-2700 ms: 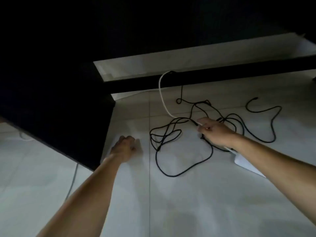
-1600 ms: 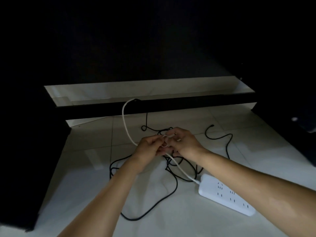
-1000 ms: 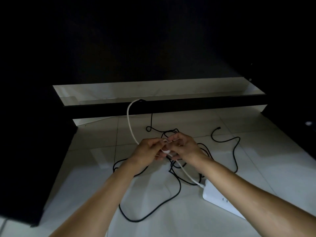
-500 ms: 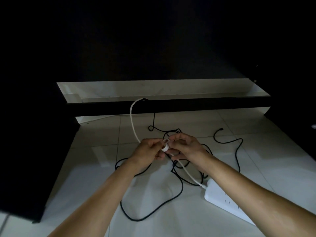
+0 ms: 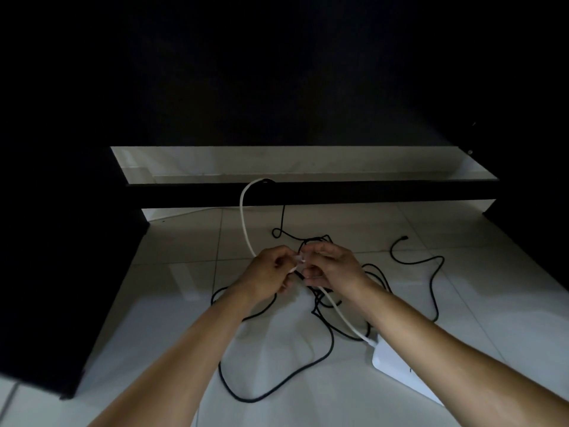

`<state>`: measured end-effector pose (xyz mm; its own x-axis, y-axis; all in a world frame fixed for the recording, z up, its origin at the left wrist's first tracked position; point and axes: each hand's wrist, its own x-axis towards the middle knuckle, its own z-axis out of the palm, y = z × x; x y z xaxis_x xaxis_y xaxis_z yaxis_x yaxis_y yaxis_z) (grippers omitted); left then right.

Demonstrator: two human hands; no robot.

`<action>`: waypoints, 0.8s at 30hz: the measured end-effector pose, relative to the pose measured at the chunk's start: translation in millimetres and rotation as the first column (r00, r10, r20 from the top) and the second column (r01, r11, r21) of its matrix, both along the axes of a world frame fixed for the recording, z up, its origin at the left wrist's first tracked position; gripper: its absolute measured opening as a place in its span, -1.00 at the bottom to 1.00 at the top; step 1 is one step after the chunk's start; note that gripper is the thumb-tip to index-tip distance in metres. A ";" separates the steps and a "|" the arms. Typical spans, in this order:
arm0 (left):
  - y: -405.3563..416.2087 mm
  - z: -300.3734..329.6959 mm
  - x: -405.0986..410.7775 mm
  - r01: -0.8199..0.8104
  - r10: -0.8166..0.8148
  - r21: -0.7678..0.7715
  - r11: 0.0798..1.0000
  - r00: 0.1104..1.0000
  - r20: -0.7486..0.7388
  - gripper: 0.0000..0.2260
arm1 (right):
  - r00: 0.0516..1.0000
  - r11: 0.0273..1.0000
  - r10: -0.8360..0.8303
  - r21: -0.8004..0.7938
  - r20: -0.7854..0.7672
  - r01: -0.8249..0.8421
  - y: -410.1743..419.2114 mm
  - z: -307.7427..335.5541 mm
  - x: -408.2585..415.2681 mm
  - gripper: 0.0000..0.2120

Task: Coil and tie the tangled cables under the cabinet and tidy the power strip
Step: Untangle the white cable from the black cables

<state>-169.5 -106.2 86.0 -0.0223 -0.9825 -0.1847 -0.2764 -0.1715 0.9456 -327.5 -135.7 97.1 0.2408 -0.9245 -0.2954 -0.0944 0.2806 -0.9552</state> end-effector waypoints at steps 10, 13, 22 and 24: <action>-14.8 -21.8 0.9 -0.087 0.087 0.022 0.996 0.996 -0.026 -0.79 | 0.985 0.976 -0.005 0.214 0.171 -0.033 -14.2 -28.9 0.6 -0.87; -25.2 -40.5 4.7 -0.209 0.211 0.047 0.977 0.976 -0.055 -0.82 | 0.999 0.991 0.052 0.126 -0.007 -0.050 -28.7 -33.1 12.5 -0.91; -50.7 -72.8 18.9 -0.459 0.469 0.095 0.883 0.864 -0.186 -0.74 | 0.639 0.886 0.037 -0.270 -0.769 -0.376 -118.7 -72.5 43.5 -0.58; -54.1 -73.6 18.1 -0.467 0.473 0.080 0.881 0.864 -0.172 -0.73 | 0.405 0.858 0.128 -0.103 -0.905 -0.503 -129.6 -80.4 43.5 -0.47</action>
